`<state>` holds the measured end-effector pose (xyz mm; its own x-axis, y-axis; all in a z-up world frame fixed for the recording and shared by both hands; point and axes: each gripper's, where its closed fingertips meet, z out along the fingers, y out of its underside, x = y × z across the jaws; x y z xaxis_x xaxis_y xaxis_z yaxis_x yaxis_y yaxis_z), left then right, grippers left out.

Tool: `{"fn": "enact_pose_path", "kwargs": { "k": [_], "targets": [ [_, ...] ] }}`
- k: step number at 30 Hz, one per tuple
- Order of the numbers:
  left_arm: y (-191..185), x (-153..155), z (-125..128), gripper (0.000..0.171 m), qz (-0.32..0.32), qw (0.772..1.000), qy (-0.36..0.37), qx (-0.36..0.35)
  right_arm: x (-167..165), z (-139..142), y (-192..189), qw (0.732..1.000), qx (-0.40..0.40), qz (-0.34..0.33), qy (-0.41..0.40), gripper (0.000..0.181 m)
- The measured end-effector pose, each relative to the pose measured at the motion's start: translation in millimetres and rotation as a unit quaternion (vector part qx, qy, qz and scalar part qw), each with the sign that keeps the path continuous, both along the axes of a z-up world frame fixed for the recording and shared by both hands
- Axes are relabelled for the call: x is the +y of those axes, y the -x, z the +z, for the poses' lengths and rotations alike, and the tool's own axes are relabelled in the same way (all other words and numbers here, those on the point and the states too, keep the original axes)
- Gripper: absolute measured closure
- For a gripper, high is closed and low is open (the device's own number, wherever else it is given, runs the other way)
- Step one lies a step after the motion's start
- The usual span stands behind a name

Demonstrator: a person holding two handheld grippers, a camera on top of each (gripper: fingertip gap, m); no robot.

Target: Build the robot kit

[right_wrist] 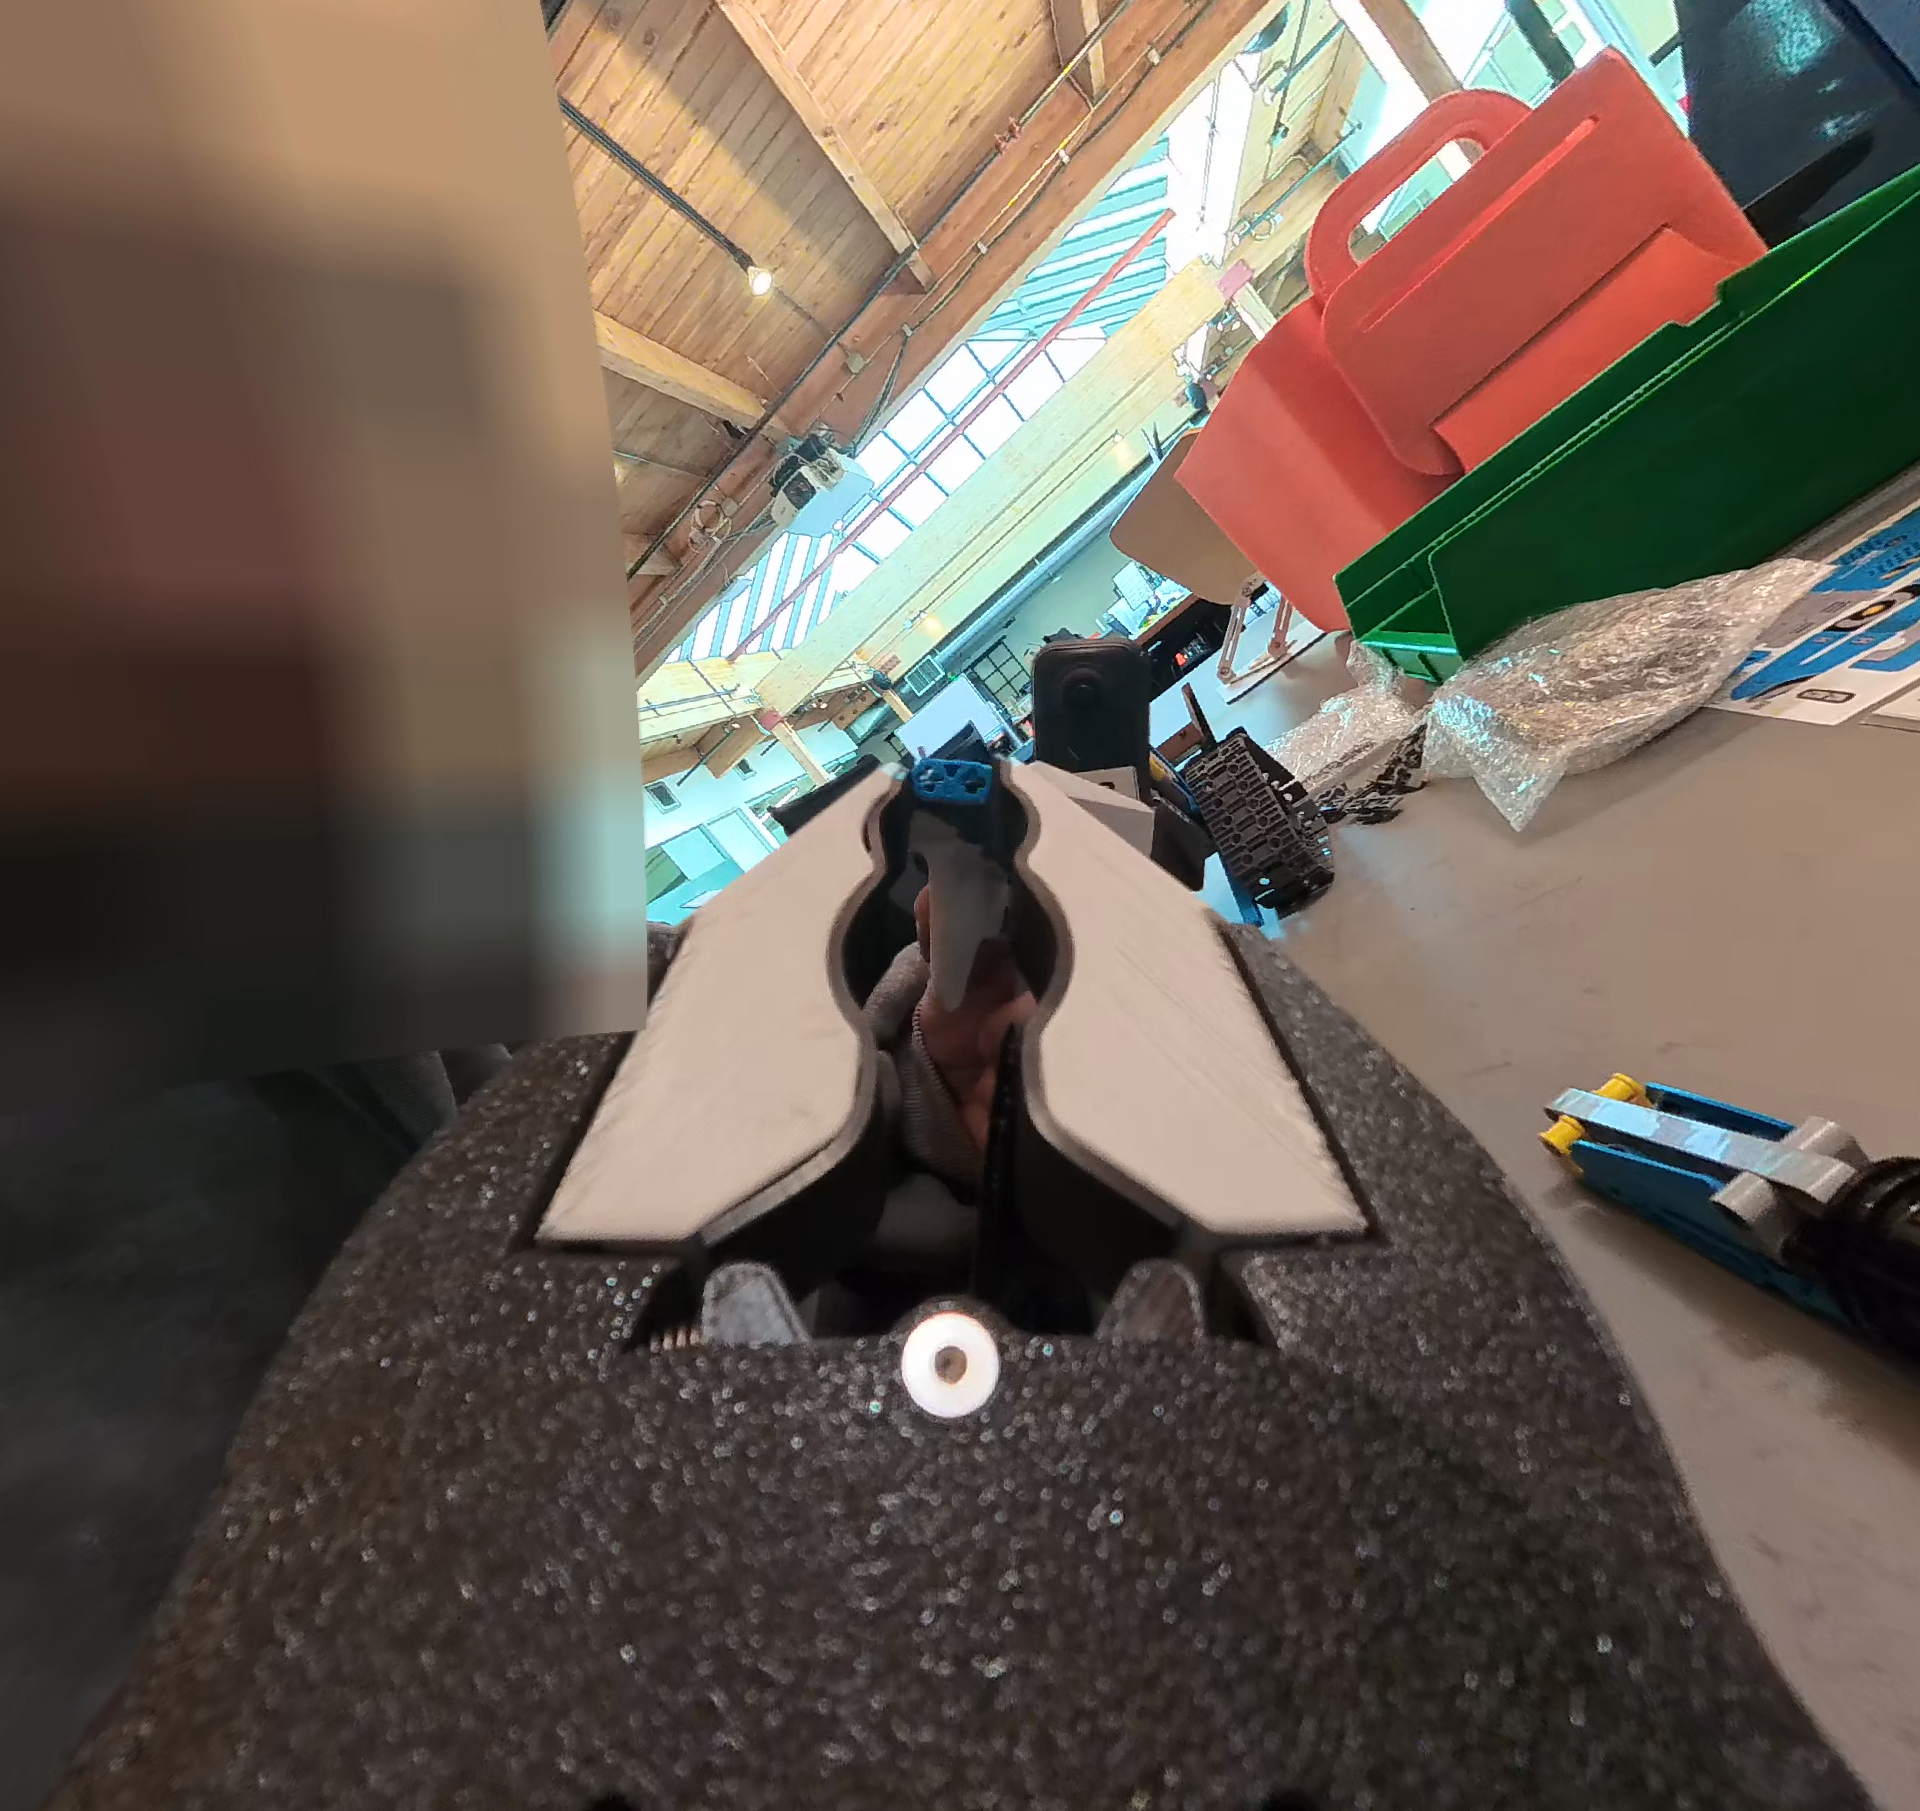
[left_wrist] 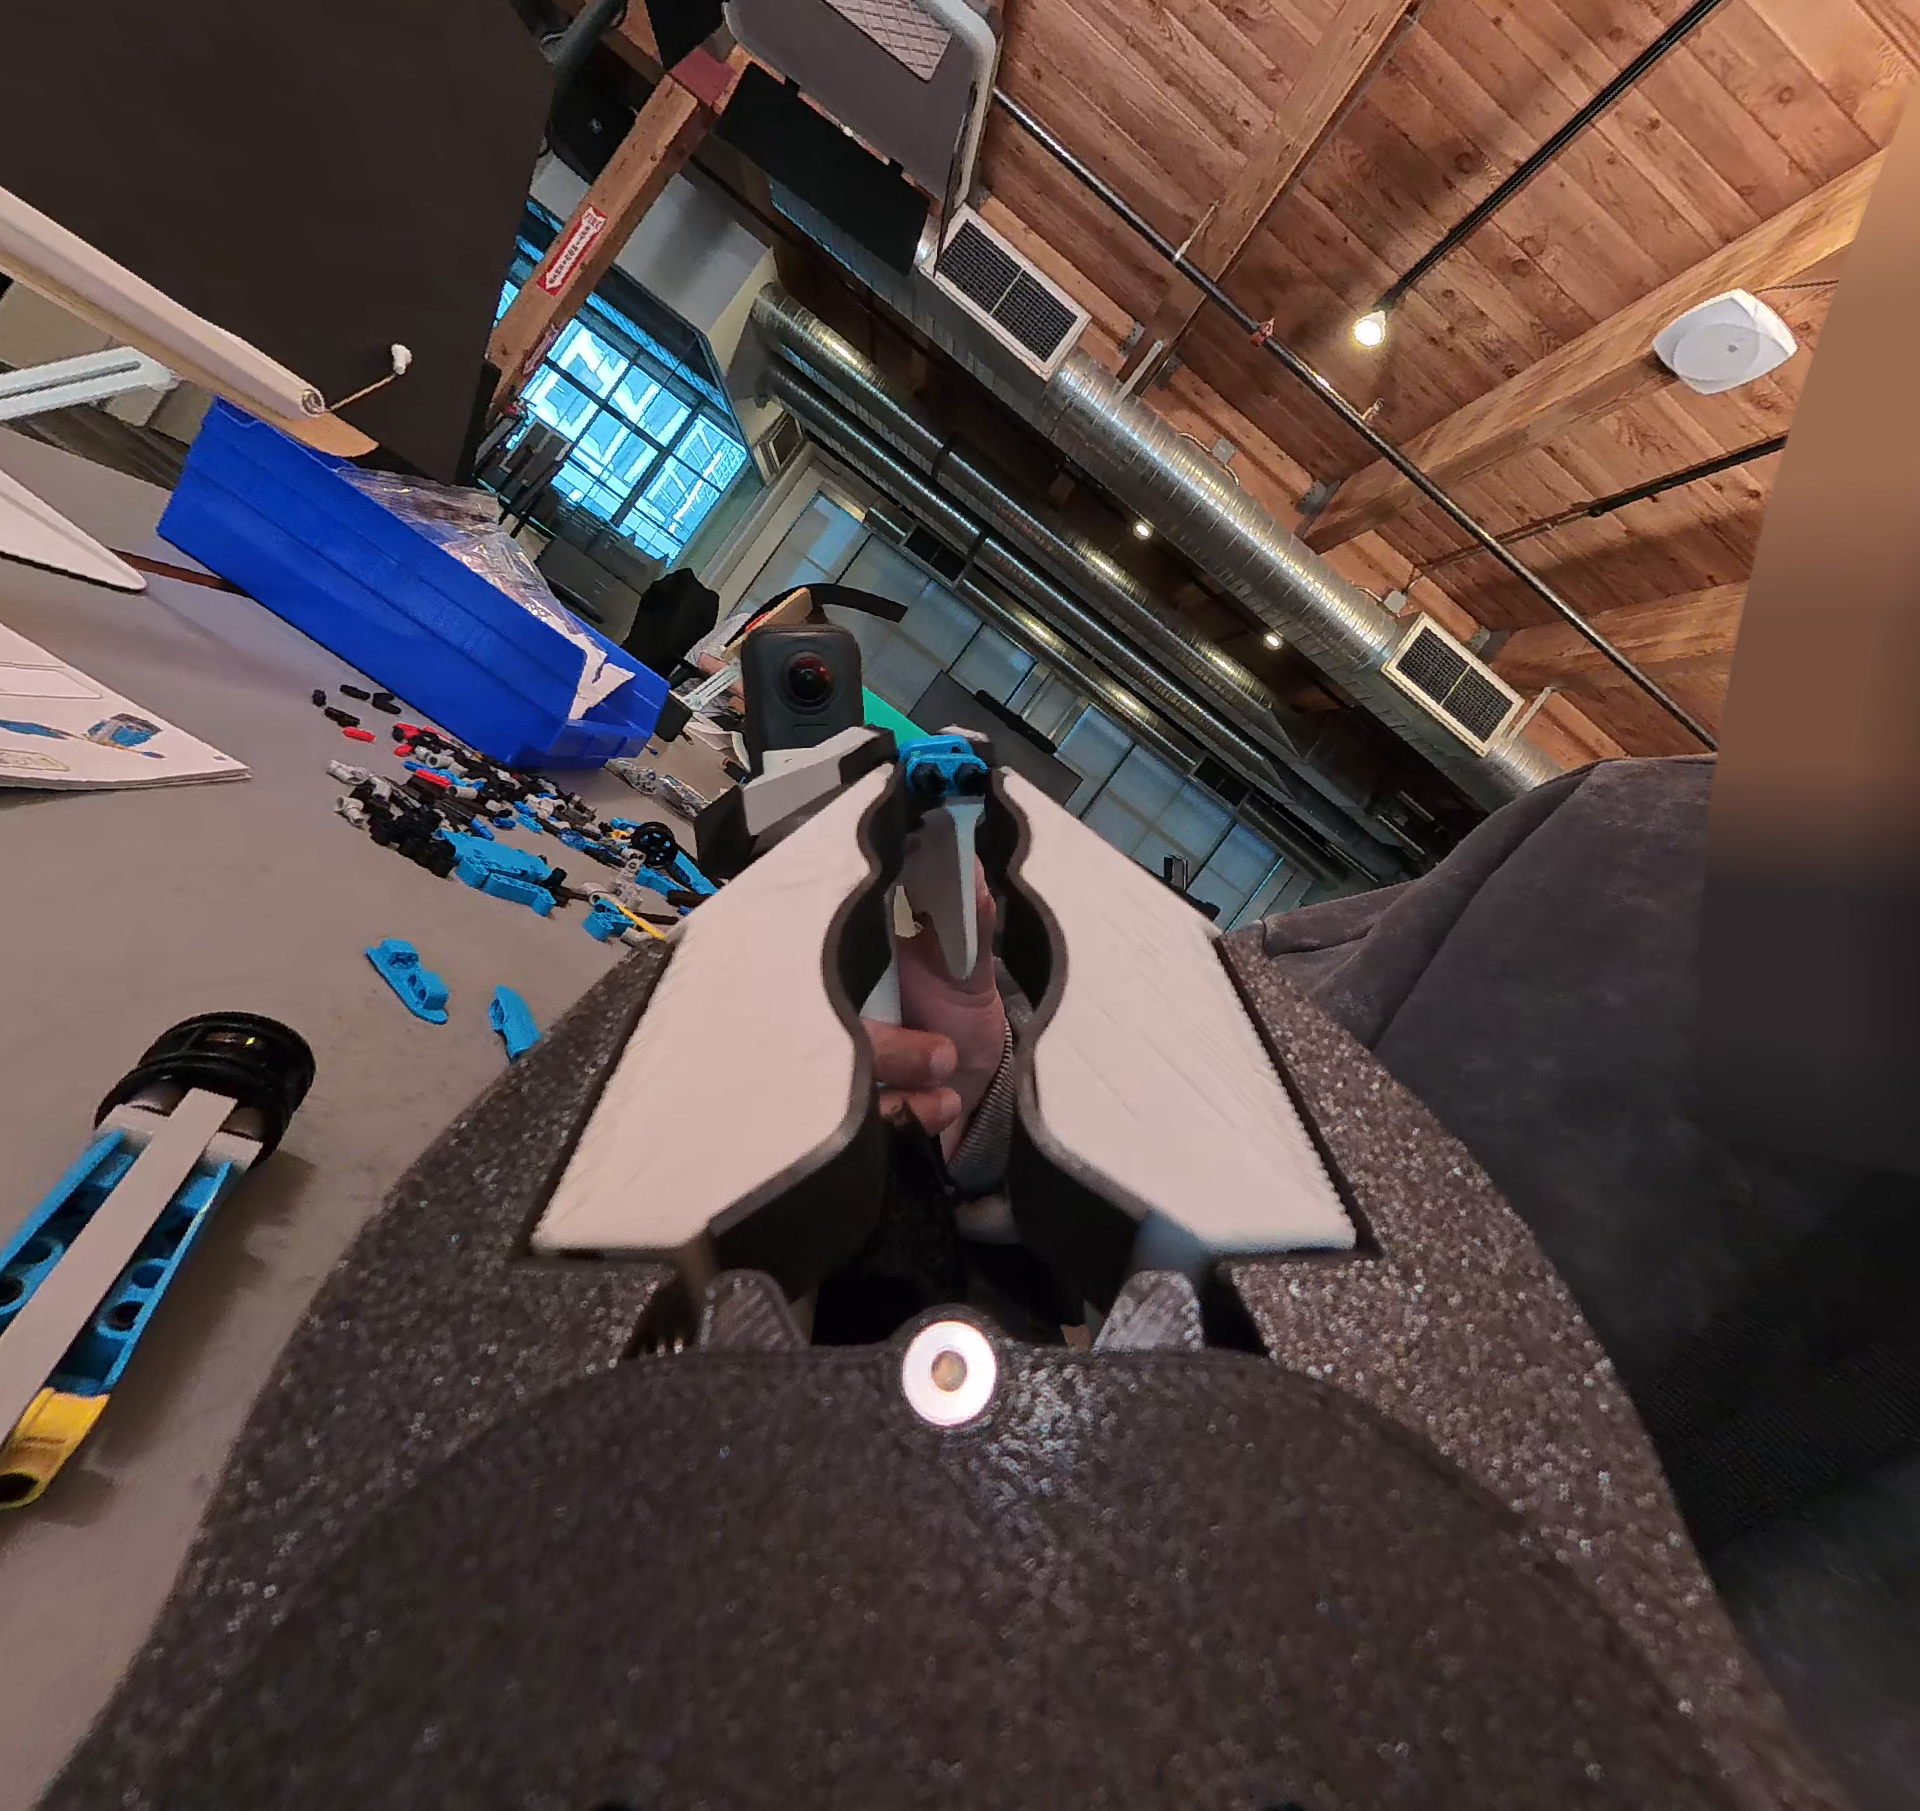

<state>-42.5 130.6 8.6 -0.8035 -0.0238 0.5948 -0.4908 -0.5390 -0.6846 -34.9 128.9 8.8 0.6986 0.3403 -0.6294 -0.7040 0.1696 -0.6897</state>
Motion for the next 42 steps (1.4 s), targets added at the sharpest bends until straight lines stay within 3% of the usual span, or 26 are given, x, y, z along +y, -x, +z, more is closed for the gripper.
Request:
{"fn": "enact_pose_path", "kwargs": {
  "k": [11,21,30,33,42],
  "targets": [
    [-1.3,1.6,-0.8,0.158,-0.013,1.000,0.017,0.018,1.4,-1.8,0.5,1.000,-0.020,-0.013,0.011,0.167],
    [-2.9,-4.2,-14.0,0.159,-0.023,0.999,-0.021,0.035,-3.3,-14.6,-0.3,0.994,-0.083,-0.024,0.073,0.167],
    [0.4,-8.6,-12.8,0.158,-0.023,0.999,-0.026,0.023,-5.4,-11.8,1.7,0.998,-0.049,-0.001,0.049,0.167],
    [5.6,-21.0,-16.8,0.158,-0.022,0.997,-0.068,0.000,-0.5,-11.6,8.3,0.997,-0.057,0.009,0.050,0.167],
    [2.4,-7.4,-7.3,0.157,-0.001,0.999,-0.035,-0.009,-7.5,-5.3,3.6,0.999,-0.043,0.004,0.032,0.167]
  ]
}}
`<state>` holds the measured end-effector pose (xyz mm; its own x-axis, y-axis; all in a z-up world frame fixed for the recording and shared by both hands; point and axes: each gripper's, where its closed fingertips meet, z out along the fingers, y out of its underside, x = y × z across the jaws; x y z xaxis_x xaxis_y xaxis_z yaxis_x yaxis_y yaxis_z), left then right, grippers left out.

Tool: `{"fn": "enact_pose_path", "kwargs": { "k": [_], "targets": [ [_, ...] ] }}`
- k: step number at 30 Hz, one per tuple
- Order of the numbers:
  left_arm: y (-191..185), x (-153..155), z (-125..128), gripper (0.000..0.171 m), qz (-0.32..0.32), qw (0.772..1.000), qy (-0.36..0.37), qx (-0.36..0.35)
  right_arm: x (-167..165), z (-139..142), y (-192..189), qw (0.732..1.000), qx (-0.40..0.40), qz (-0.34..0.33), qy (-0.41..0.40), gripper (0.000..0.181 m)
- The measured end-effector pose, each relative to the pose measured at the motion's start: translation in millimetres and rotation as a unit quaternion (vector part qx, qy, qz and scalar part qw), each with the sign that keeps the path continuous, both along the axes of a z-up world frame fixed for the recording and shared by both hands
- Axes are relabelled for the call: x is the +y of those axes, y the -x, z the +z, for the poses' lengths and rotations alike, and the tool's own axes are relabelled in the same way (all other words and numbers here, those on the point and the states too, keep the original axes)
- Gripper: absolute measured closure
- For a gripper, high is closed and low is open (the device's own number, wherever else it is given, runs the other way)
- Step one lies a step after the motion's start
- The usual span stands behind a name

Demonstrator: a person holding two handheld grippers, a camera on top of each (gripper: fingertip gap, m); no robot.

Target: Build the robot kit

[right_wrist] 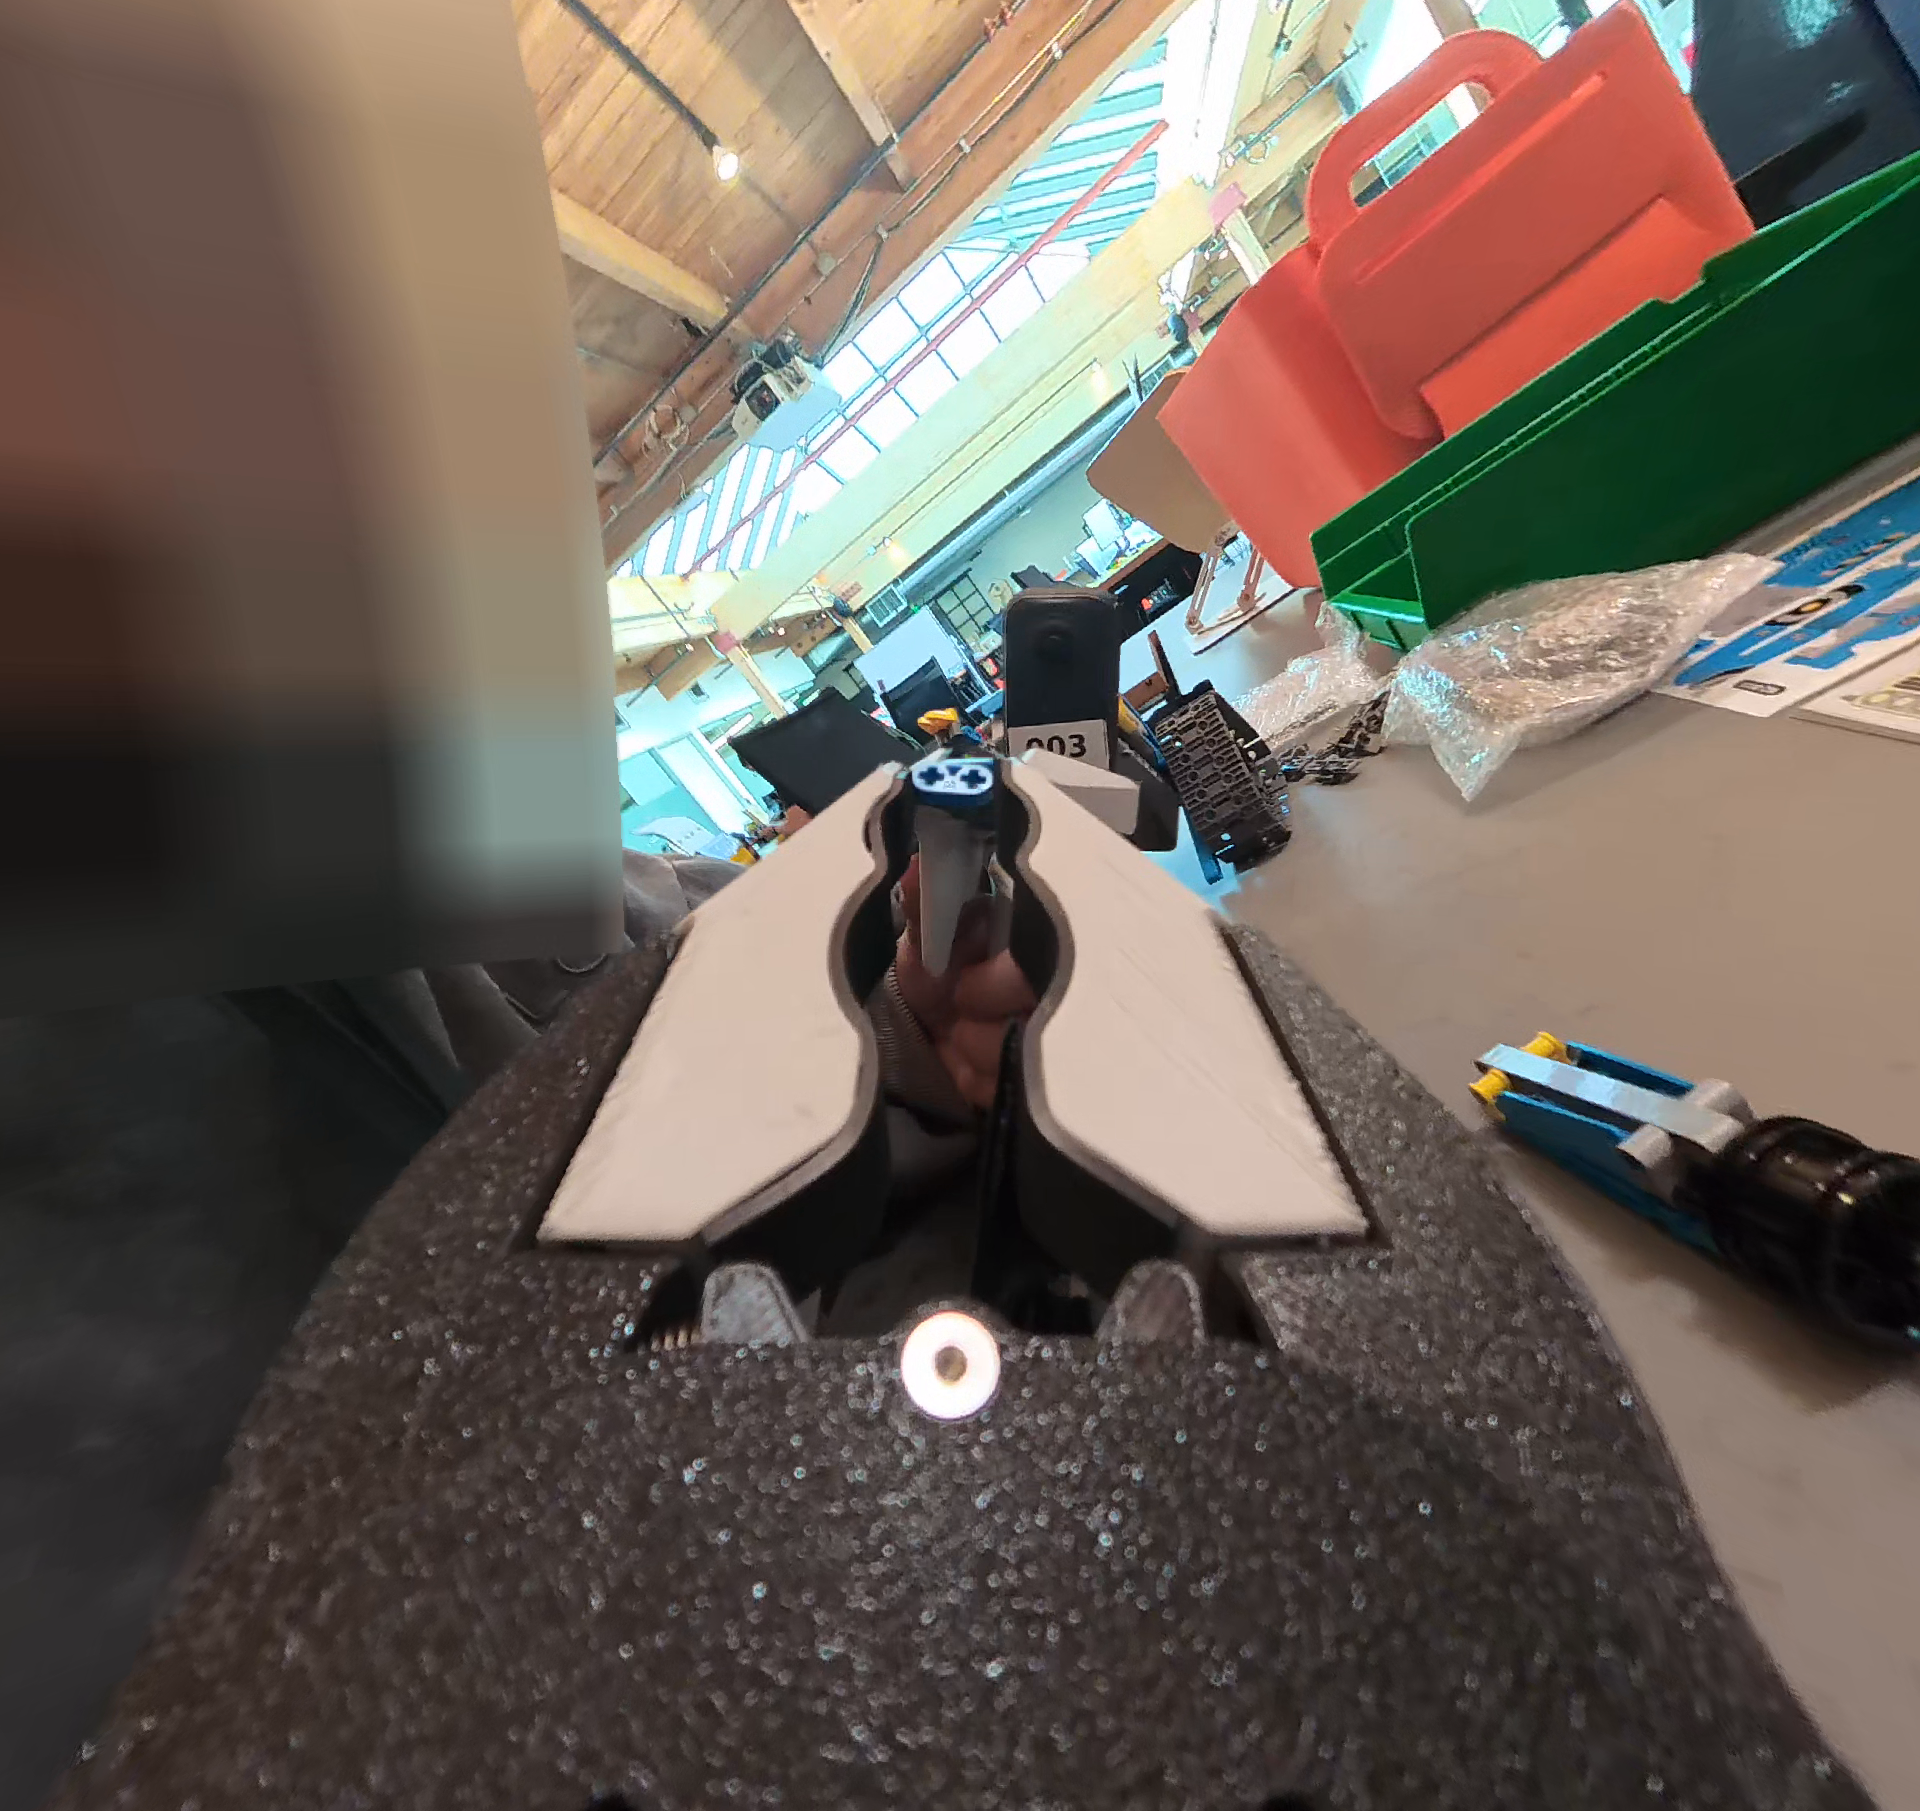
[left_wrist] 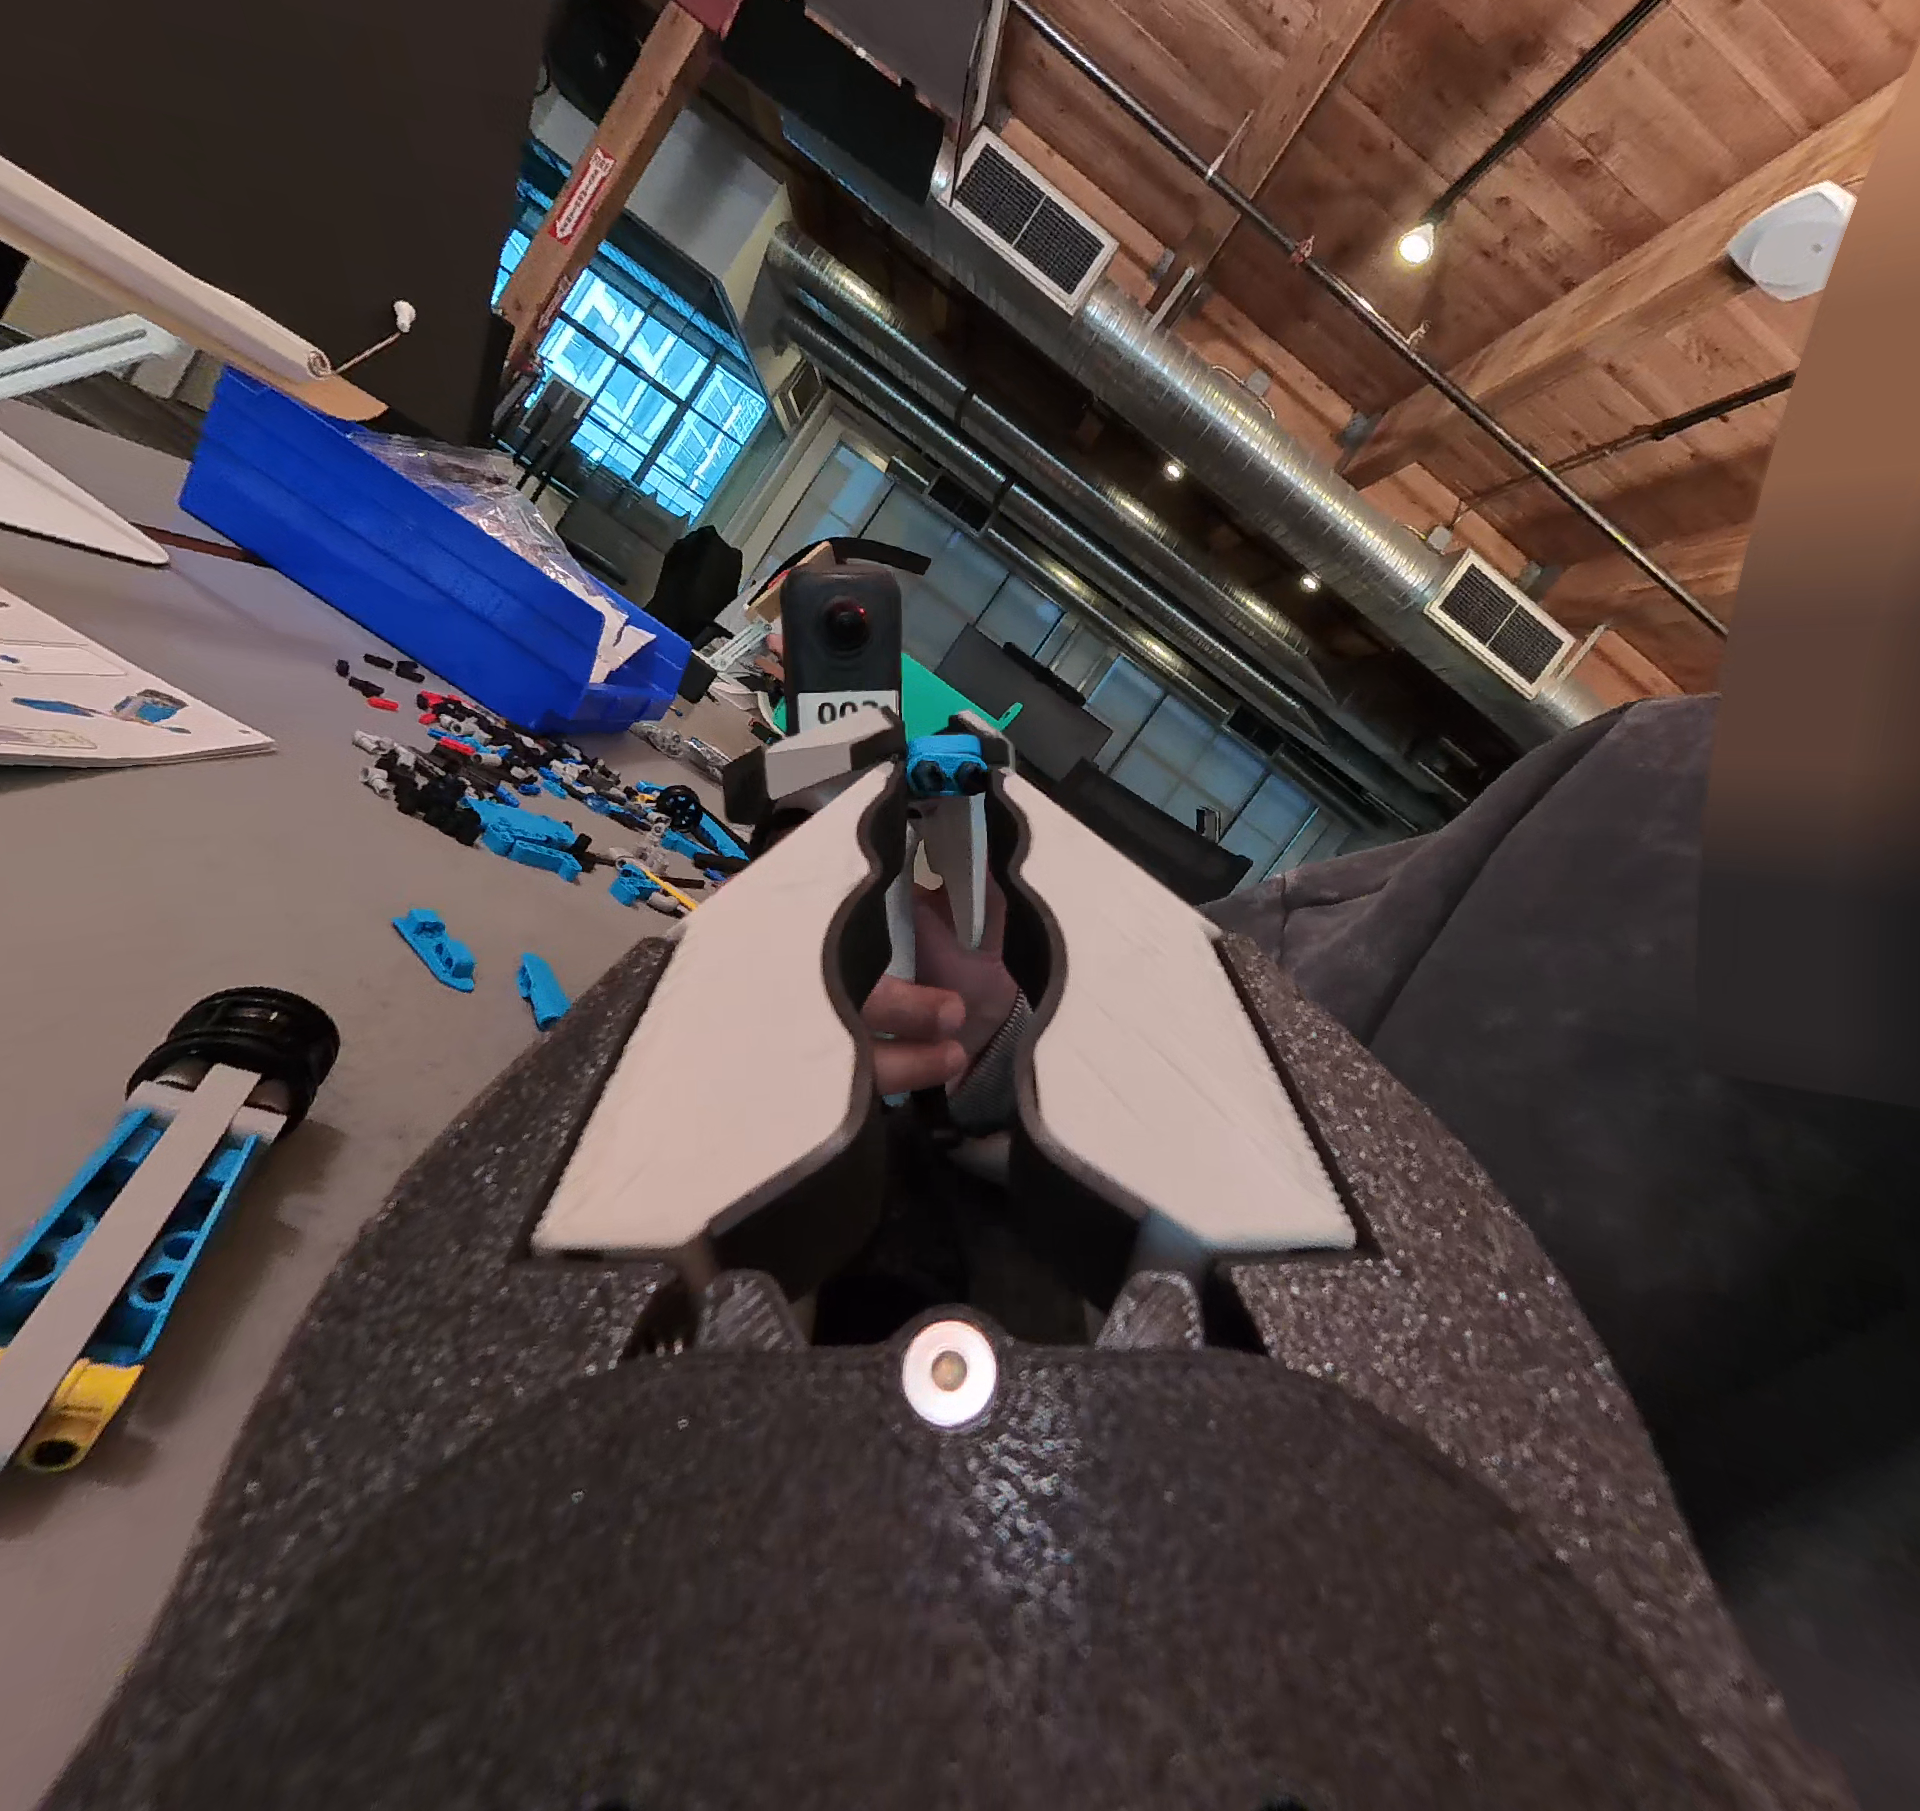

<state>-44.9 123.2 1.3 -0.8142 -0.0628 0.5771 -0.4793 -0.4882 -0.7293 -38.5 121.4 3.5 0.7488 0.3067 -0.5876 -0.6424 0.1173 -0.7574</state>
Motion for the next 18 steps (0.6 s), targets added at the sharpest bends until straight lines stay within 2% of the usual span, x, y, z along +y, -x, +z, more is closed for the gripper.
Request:
{"fn": "enact_pose_path", "kwargs": {
  "k": [18],
  "targets": [
    [-1.0,3.4,2.5,0.157,0.004,1.000,0.009,0.002,3.3,-5.2,2.4,0.999,-0.025,-0.014,0.023,0.167]
  ]
}}
